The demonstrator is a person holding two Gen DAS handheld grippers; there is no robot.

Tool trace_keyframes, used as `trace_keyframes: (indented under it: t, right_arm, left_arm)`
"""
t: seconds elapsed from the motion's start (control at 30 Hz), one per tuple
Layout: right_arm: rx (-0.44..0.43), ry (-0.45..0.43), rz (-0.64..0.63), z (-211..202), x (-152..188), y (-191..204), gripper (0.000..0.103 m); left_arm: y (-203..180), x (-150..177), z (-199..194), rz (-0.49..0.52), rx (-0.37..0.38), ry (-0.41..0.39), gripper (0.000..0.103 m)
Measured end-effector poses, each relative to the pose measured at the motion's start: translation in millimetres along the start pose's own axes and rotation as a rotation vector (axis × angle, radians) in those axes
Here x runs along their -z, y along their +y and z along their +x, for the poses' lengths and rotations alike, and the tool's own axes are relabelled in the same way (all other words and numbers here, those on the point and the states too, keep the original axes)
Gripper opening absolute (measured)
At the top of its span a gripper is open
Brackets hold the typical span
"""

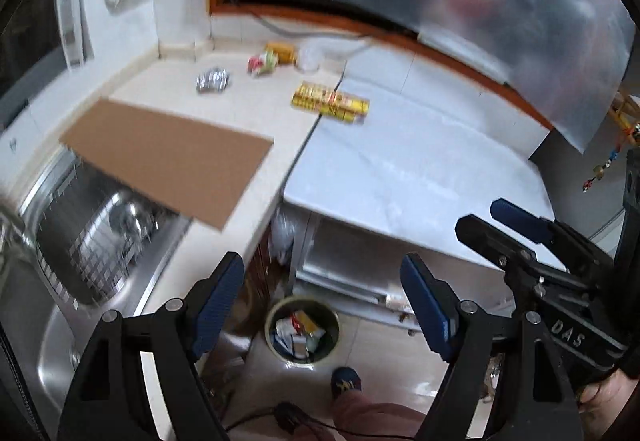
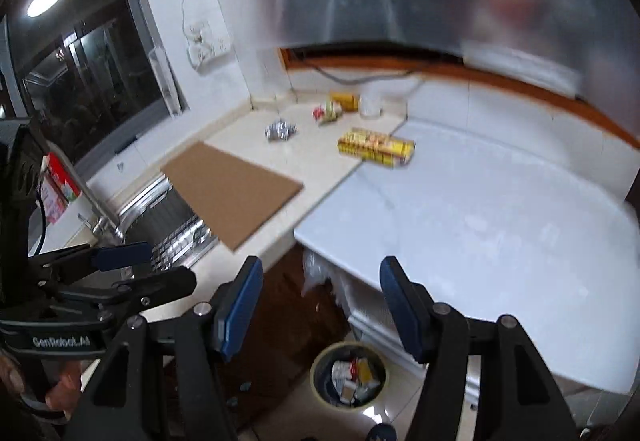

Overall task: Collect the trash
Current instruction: 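Raise both tools back up to the counter, then reach the left tool to the yellow red-printed box and close on it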

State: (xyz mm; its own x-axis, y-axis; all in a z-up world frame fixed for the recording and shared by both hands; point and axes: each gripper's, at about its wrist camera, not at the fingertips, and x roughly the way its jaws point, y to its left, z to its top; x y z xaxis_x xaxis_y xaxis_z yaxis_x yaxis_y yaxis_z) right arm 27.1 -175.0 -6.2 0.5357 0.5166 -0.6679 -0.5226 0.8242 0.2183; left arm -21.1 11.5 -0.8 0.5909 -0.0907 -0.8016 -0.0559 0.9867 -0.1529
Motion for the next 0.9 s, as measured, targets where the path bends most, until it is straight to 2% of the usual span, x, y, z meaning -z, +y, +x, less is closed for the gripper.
trace_keyframes:
  t: [0.27,0.43,0.57,0.7,0.9]
  right_arm:
    - [0.013,-0.050,-0.046,5.4,-59.8,-5.9,0.061]
    - [-0.001,-0.048,-0.070,37.1,-106.4,-25.3,0.061]
    - [-0.034,-0.041,-0.108,76.7,-145.6,-46.4,0.061]
    - [-0.043,-0.012,-0.137,124.1,-178.0,-74.9,0.061]
    - [-0.035,0.042,-0.145,189.2,-208.6,-124.2,0.051]
  left_arm:
    - [1.3,-50.6,-19.1,0.030,-0.009,-0.069,0.079]
    - [7.2,-94.2,-6.3,0.011,-0.044,-0.099,0.079]
    - [13.6,-135.0,29.5,-0.053,-0.086,-0.086,0.080]
    - [20.2,-170.2,80.3,-0.159,-0.080,-0.039,0.080]
    - [21.5,-209.1,168.8,-0.269,-0.126,0.022,0.080]
